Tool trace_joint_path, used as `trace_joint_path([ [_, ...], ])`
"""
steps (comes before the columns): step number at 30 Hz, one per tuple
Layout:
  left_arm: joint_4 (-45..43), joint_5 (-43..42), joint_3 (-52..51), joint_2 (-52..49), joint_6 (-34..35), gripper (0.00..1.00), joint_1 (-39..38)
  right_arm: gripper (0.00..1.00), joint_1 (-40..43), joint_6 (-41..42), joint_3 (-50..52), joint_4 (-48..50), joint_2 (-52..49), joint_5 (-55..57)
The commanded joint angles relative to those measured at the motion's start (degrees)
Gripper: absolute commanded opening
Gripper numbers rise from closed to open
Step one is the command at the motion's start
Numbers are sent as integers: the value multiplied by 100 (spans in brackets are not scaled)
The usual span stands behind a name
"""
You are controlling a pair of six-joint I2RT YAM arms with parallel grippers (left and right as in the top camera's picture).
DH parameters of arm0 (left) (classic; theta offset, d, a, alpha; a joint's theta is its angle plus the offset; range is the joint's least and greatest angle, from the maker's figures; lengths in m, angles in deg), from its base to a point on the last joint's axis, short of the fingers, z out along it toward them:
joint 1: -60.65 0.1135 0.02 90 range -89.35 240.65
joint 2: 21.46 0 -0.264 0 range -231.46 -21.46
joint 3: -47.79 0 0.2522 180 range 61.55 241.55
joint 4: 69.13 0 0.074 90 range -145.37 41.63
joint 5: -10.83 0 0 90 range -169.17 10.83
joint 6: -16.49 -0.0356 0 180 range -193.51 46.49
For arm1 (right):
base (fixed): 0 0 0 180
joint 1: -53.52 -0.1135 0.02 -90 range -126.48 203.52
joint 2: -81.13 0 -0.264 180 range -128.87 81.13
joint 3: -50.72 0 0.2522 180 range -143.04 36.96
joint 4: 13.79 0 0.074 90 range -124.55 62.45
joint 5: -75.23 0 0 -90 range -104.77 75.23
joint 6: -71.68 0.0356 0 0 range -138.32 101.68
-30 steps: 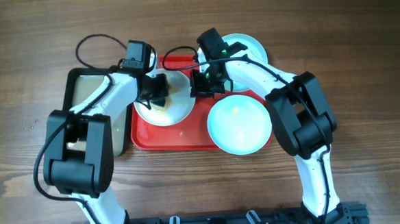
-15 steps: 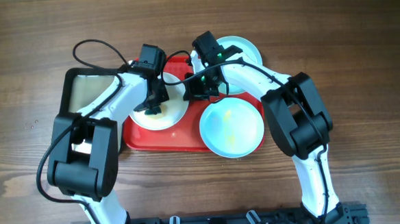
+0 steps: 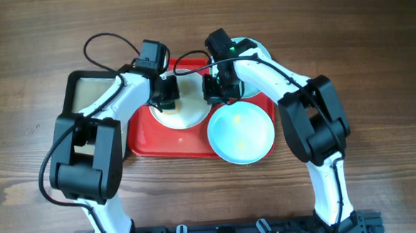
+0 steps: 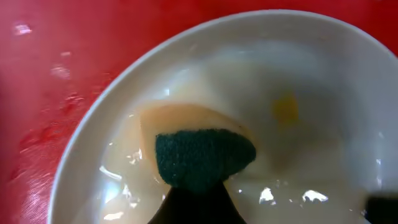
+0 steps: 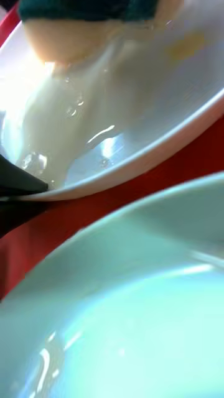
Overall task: Clean dirty plates on tray and stack at the side
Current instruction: 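Scrub the white plate with the sponge in the left gripper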
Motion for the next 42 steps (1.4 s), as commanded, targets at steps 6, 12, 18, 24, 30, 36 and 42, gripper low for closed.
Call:
trace_joint_path([
  [6, -404, -1484, 208, -289, -1801, 4, -68, 5, -116, -404, 44, -142, 24, 470],
  [12, -684, -922, 208, -413, -1633, 4, -205, 4, -116, -402, 44, -129, 24, 470],
  [18, -1012, 2417, 208, -415, 221, 4, -205, 4, -116, -402, 44, -129, 24, 470],
  [24, 883, 654, 208, -413, -63, 4, -205, 4, -116, -404, 46, -96, 24, 444],
  [30, 1023, -3484, 208, -404, -1644, 4, -245, 4, -116, -407, 46, 22, 24, 317],
  [36, -713, -621, 208, -424, -627, 4, -243, 4, -116, -409, 46, 15, 24, 319],
  [42, -258, 2404, 208, -424, 750, 4, -238, 4, -116, -407, 46, 17, 24, 321],
])
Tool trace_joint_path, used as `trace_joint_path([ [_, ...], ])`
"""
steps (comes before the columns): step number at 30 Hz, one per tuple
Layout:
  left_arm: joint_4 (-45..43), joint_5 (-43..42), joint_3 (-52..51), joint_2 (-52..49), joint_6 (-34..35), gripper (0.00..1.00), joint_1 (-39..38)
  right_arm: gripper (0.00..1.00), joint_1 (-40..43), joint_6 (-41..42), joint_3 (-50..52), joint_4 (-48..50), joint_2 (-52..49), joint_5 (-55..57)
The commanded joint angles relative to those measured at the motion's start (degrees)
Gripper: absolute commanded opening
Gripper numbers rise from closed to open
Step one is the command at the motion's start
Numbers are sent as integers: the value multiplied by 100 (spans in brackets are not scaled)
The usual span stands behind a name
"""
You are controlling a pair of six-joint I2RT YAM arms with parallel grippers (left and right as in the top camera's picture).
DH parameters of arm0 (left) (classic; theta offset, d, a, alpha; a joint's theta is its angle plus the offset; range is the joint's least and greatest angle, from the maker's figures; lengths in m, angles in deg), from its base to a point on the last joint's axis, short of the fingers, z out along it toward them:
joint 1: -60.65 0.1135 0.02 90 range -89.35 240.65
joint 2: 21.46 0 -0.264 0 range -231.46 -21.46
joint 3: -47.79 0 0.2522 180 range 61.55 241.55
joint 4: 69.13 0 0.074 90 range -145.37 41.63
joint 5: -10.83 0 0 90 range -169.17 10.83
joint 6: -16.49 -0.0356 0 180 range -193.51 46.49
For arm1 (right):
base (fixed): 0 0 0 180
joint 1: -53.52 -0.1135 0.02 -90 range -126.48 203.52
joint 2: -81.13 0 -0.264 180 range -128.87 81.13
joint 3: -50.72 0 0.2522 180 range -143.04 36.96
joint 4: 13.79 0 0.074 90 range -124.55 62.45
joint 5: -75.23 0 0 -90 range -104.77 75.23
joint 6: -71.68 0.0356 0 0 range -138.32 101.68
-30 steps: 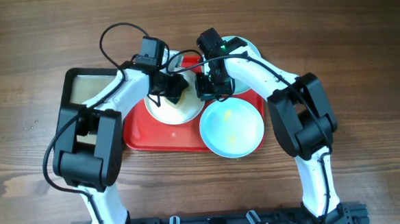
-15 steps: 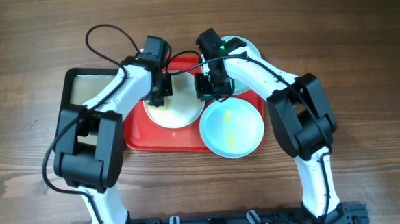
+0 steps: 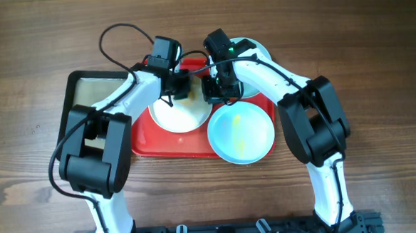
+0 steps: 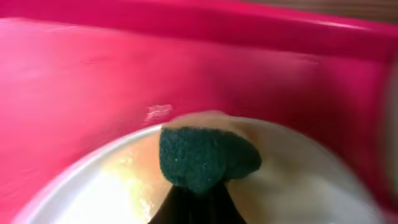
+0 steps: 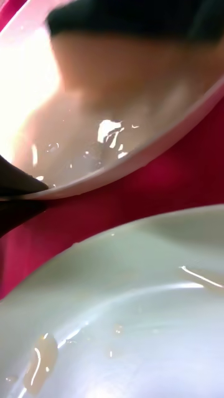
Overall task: Clean dirty plates on tray and stack at the side
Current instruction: 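Scrub the white plate with the sponge in the left gripper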
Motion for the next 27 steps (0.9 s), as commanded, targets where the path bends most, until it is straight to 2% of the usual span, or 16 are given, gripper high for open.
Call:
trace_joint_path([
  [1, 728, 1862, -52, -116, 758, 4, 79, 4, -50, -122, 46, -39, -9, 181],
  [4, 1786, 407, -52, -116, 590, 4, 74, 4, -50, -122, 46, -42, -9, 181],
  [6, 2317, -1366, -52, -116, -592, 4, 74, 4, -50, -122, 46, -37, -9, 179],
  [8, 2516, -2638, -52, -116, -1508, 4, 74, 4, -50, -122, 46, -35, -9, 179],
  [10, 2267, -3062, -52, -116, -1757, 4, 74, 4, -50, -122, 46, -35, -11, 179],
  [14, 1091, -3047, -52, -118, -1755, 4, 74, 4, -50, -122, 46, -37, -9, 179],
  [16, 476, -2599, -52, -118, -1707, 4, 76, 4, -50, -122, 46, -37, -9, 179],
  [17, 306, -2044, -52, -118, -1469, 4, 76, 4, -50, -122, 46, -37, -9, 181],
  [20, 267, 1377, -52, -118, -144, 4, 76, 4, -50, -122, 46, -39, -9, 181],
  [21, 411, 2109, -52, -118, 188, 4, 81, 4, -50, -125, 46, -39, -9, 181],
  [22, 542, 2498, -52, -116, 385, 4, 87, 4, -50, -127, 46, -39, -9, 181],
  [24, 1019, 2640, -44, -81, 678, 4, 92, 4, -50, -122, 46, -37, -9, 181],
  [27, 2041, 1735, 271, 164, 780, 4, 92, 4, -50, -120, 46, -37, -9, 181],
])
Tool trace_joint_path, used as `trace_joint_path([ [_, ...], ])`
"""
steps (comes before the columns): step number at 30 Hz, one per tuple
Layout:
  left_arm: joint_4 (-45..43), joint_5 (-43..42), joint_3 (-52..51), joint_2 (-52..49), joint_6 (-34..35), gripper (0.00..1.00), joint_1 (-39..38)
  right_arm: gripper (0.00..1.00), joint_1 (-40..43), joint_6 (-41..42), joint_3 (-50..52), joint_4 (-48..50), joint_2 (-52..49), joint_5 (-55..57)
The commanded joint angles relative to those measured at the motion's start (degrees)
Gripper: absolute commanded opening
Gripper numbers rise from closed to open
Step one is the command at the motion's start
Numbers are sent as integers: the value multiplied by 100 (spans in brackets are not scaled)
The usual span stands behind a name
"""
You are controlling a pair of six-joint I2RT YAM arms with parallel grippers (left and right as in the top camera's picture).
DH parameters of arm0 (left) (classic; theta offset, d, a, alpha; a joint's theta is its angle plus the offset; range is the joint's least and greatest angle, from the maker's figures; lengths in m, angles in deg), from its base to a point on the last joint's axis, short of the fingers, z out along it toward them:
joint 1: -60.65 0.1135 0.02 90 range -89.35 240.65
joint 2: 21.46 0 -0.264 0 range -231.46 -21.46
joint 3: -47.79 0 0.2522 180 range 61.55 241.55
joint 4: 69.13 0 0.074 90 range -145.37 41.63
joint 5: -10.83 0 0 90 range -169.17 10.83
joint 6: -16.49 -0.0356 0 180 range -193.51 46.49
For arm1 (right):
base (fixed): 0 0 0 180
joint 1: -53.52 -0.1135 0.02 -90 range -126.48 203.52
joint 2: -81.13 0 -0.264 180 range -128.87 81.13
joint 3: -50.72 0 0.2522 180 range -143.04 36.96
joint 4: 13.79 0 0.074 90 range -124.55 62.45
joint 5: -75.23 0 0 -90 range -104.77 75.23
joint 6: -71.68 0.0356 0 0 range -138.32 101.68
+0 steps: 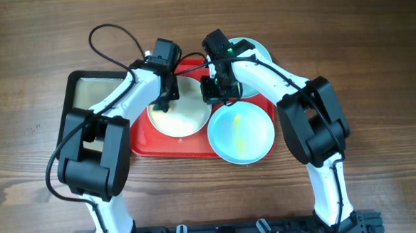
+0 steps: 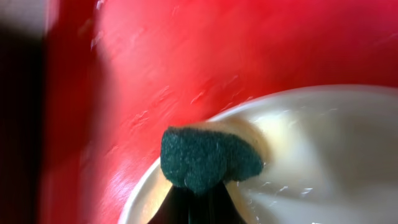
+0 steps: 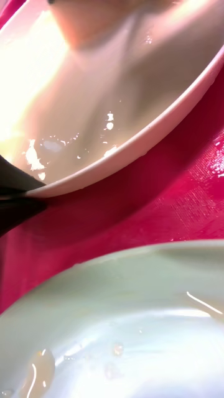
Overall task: Clean dirty plates on tray and stack at the side
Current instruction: 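Scrub the white plate with the sponge in the left gripper, then carry the white plate off the tray to the right with the right gripper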
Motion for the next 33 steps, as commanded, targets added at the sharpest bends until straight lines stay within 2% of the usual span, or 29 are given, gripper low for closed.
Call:
trace_joint_path([
  [1, 1163, -39, 455, 210, 431, 4, 114, 4, -20, 4, 46, -52, -11, 188],
  [5, 2225, -289, 1722, 706, 385, 4, 240, 4, -20, -17, 46, -76, -11, -9],
  [7, 2341, -284, 2041, 866, 382, 4, 402, 5, -20, -133, 46, -70, -11, -144],
  [12, 2332, -289, 2044, 898, 387, 4, 984, 4, -22, -280, 46, -116, 278, -153],
  [15, 2332, -291, 2044, 898, 387, 4, 1167, 4, -39, -291, 46, -118, 730, 286],
  [20, 2326, -289, 2031, 898, 387, 4, 1263, 4, -494, -295, 46, -120, 1650, 1985],
  [22, 2326, -289, 2031, 898, 387, 4, 1263, 4, -863, -269, 46, -144, 1827, 3080],
  [24, 2323, -286, 2031, 898, 387, 4, 1263, 4, -1362, -20, 46, -273, 1875, 4457],
  [33, 2328, -289, 1978, 887, 387, 4, 1263, 4, -2544, 197, 46, -466, 1875, 8120],
])
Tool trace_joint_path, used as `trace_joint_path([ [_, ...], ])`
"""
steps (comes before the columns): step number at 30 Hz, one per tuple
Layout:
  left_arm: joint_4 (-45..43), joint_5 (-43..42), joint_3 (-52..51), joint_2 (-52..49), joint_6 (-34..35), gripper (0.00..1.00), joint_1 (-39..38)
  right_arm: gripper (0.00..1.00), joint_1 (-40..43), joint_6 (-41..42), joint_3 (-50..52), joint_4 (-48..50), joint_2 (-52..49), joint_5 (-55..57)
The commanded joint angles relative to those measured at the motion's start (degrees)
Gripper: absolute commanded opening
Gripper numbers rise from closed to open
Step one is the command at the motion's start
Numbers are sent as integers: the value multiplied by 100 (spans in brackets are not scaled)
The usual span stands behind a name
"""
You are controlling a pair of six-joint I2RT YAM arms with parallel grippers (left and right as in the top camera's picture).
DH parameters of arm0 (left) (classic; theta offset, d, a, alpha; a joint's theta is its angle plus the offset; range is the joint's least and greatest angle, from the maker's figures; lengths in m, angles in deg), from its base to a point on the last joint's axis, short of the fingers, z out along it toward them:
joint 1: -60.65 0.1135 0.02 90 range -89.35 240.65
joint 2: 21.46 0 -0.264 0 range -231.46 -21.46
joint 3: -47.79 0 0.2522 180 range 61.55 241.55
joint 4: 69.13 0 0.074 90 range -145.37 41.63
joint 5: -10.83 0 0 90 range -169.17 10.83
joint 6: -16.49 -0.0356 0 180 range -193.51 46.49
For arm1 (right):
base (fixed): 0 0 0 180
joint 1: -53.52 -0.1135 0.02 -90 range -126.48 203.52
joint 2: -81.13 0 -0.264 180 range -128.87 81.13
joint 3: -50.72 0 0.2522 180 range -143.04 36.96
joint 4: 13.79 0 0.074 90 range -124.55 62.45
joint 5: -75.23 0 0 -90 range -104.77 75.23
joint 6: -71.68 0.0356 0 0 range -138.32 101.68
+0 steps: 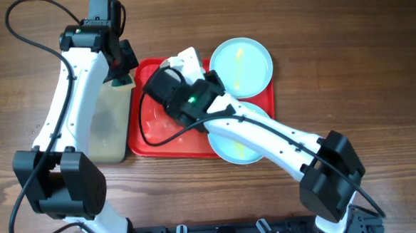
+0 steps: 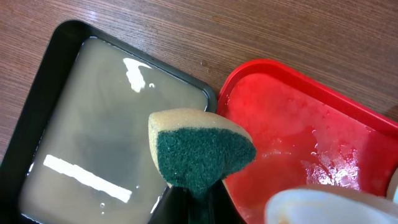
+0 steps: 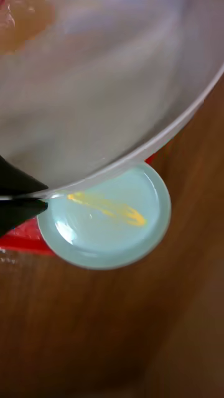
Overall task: Clean dirty plates on tray and stack at the side
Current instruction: 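Carry the white plate off the tray to the right with the right gripper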
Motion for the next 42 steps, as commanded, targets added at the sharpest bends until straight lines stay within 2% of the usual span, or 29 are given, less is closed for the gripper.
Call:
trace_joint_path([
  [1, 2, -33, -37, -42, 92, 4, 37, 4, -267, 146, -7, -7, 127, 1836],
  [8, 2, -33, -37, -42, 92, 4, 37, 4, -815, 116, -7, -15, 127, 3447],
  [15, 2, -31, -37, -42, 92, 4, 37, 4, -918, 109, -7, -17, 127, 3563],
  [20, 2, -31, -37, -42, 92, 4, 37, 4, -916, 127, -7, -177, 127, 2288],
  [23, 7, -33, -37, -42, 92, 4, 37, 4, -887, 197, -7, -284, 197, 2103],
  [25, 55, -35, -37, -42, 92, 4, 37, 4, -887, 258, -7, -273, 249, 1270],
  [28, 105, -33, -37, -42, 92, 4, 37, 4, -767, 564, -7, -455, 295, 1198],
  [30, 109, -33, -37, -42, 92, 4, 37, 4, -734, 398, -7, -407, 306, 710],
  [32, 109, -33, -37, -42, 92, 4, 37, 4, -695, 424, -7, -481, 348, 979],
  [35, 111, -33, -37, -42, 92, 4, 37, 4, -693, 68, -7, -278, 402, 74],
  [37, 111, -35, -37, -42, 92, 4, 35, 4, -614, 452, -2, -549, 413, 688],
  [39, 107, -33, -37, -42, 92, 4, 37, 4, -514, 79, 0, -472, 452, 37],
  [40, 109, -33, -37, -42, 92, 4, 37, 4, -514, 116, 4, -560, 452, 238],
  [41, 107, -39, -37, -42, 94, 4, 35, 4, -358, 129, 4, -455, 485, -24],
  [42, 92, -37, -37, -42, 94, 4, 24, 4, -275, -229, 4, -330, 485, -673],
])
